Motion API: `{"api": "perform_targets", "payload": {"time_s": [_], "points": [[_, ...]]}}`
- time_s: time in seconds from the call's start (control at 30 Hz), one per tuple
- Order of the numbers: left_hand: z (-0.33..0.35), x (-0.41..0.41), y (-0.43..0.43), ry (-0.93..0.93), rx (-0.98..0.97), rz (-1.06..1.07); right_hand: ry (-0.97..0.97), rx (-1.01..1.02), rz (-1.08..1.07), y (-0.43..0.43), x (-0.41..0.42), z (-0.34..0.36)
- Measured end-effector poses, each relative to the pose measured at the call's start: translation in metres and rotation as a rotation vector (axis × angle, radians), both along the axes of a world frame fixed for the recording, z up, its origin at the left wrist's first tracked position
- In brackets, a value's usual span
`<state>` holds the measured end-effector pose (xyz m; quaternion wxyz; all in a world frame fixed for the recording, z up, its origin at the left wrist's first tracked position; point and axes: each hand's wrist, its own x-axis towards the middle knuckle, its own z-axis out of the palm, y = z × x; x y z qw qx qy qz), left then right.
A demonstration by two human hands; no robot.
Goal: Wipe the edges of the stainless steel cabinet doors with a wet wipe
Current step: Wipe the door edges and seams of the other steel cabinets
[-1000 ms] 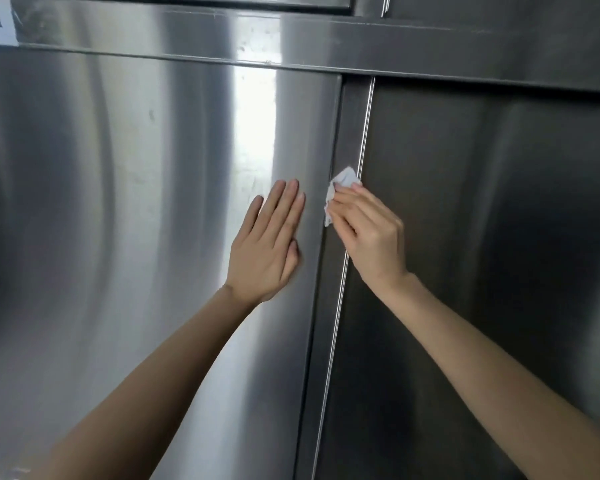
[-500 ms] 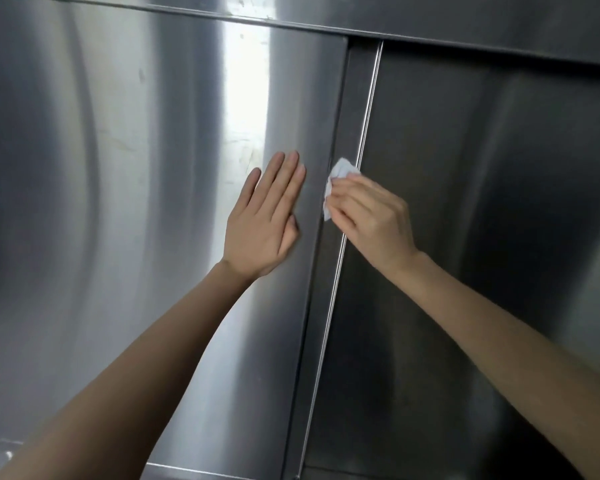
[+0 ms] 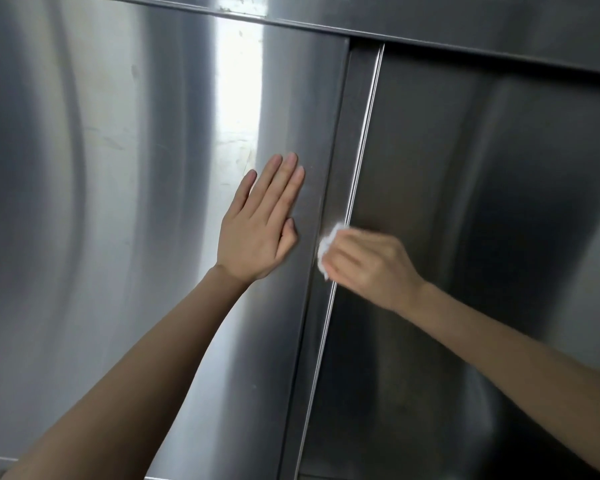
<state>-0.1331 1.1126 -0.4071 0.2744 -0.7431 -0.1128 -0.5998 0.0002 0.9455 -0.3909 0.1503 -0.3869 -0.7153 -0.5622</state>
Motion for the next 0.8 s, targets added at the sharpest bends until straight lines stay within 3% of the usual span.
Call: {"api": "perform_targets", "payload": {"time_s": [0.1,0.3,0.37,0.5,0.8], "points": [[0.001,-0.001,-0.001,0.001,0.001,-0.006,-0.126,-0.129,-0.004,-0.009,0.006,-0.011],[0.000,0.000,0.000,0.008,-0.010,-0.031,-0.085,0.036,0.080,0.002,0.014,0.038],[0.000,0.001,0.001,0.007,-0.009,-0.036,-0.062,0.013,0.089,0.002,0.014,0.017],[-0.001,0.002,0.004,0.008,-0.005,-0.027,-0.225,-0.174,0.047,-0.004,0.023,-0.036],[0.000,0.002,0.004,0.011,0.001,-0.032,-0.260,-0.163,0.059,0.012,0.031,0.004]]}}
